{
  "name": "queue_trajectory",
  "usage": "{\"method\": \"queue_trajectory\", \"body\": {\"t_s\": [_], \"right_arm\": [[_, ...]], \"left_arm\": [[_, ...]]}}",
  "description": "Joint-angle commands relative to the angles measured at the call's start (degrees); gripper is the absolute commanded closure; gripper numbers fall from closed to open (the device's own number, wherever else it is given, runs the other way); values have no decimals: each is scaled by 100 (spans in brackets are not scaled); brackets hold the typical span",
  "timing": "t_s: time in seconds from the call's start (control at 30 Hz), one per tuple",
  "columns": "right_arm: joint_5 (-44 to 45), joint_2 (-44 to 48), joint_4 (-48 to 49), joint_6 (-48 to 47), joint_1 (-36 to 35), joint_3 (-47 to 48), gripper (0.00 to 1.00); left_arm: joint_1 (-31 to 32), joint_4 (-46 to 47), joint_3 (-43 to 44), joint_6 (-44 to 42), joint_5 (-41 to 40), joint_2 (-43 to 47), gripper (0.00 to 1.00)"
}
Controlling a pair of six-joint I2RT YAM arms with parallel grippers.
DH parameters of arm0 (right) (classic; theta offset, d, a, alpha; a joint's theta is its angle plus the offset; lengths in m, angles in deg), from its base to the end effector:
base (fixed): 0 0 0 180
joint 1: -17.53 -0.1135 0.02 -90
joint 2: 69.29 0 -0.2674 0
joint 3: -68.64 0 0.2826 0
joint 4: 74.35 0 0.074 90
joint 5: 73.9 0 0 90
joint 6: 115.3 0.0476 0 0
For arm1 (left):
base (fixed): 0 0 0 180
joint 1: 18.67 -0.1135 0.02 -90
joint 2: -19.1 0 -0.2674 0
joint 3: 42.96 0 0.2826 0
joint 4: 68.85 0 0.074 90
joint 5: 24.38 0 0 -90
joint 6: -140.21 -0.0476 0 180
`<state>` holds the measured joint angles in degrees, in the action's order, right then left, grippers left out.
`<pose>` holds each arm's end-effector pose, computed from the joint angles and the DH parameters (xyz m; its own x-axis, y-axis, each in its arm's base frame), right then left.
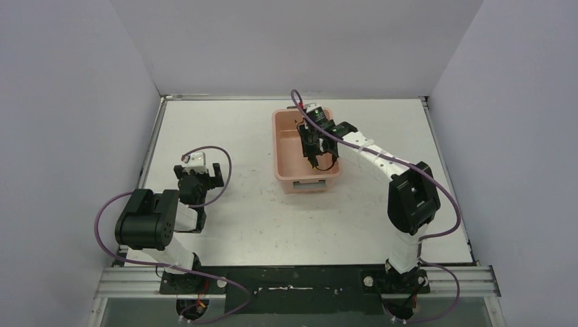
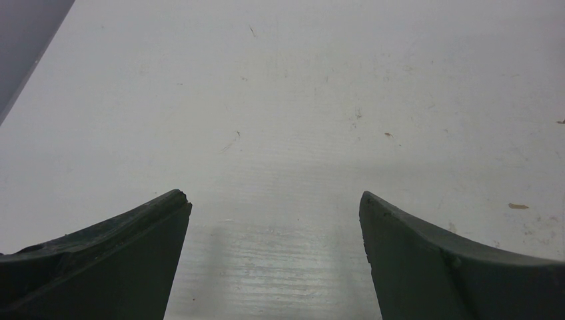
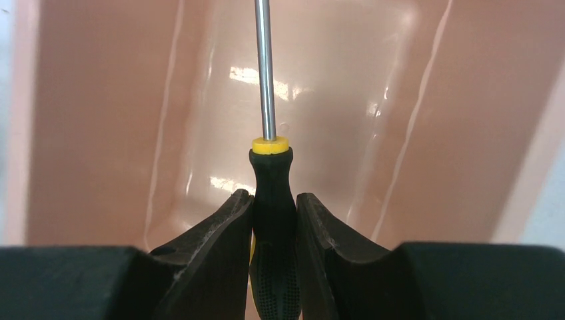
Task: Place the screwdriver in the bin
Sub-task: Place the screwdriver in the bin.
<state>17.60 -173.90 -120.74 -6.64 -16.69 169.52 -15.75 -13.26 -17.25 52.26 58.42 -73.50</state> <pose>0.3707 0.2506 0.2606 -0.7766 -0.1414 -0.6139 -0.3165 0.9302 0.1861 0.2619 -0.0074 0.0969 -0.1930 -0.0257 -0.9809 -0.0792 0.9968 -0.0105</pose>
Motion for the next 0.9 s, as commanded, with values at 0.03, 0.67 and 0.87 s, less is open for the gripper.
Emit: {"method": "queue_trajectory", "body": {"t_s": [0.03, 0.67, 0.87], "right_arm": [[-18, -292, 581, -29, -24, -219, 86], [98, -929, 693, -115, 12, -249, 47], [97, -595, 565, -100, 3, -143, 29]], "left_arm": [[7, 168, 104, -54, 35, 33, 3], [7, 166, 105, -53, 34, 33, 3], [7, 170, 105, -48, 27, 28, 3]]}}
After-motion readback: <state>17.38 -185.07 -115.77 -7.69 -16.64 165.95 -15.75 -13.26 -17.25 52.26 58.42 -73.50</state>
